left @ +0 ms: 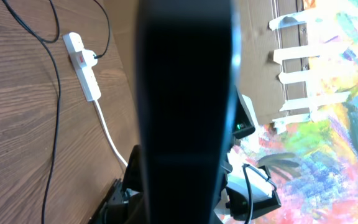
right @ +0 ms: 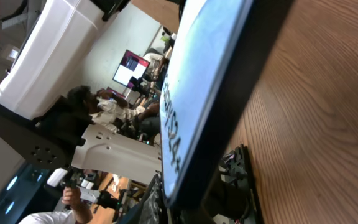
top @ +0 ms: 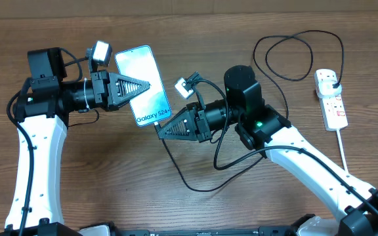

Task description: Plug charger to phone and switch on socket

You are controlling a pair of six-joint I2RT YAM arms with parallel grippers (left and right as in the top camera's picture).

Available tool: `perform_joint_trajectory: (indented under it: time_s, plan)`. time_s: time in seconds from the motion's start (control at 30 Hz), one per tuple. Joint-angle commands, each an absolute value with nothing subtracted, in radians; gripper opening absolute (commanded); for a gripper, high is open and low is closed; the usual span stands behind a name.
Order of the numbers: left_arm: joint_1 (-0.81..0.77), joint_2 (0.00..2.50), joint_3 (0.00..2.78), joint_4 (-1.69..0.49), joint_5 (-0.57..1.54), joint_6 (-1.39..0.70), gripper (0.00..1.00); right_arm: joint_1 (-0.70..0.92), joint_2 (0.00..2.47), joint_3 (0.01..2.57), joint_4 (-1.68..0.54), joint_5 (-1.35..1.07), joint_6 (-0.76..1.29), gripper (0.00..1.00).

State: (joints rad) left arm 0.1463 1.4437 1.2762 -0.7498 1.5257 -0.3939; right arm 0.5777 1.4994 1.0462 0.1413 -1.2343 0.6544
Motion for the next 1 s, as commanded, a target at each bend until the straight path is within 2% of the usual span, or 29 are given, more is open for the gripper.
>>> perform_joint_trajectory:
  time_s: [0.0,0.53,0.97]
  plan:
    - [0.148,1.423,1.298,-0.750,1.572,-0.408,0.04,0.552,1.494,1.056,0.152,-1.206,0.681,0.04]
    - [0.143,1.423,1.298,-0.751,1.560,-0.404,0.04,0.554,1.494,1.055,0.152,-1.201,0.681,0.04]
    - [0.143,1.423,1.298,-0.759,1.553,-0.382,0.04,0.554,1.494,1.055,0.152,-1.054,0.683,0.04]
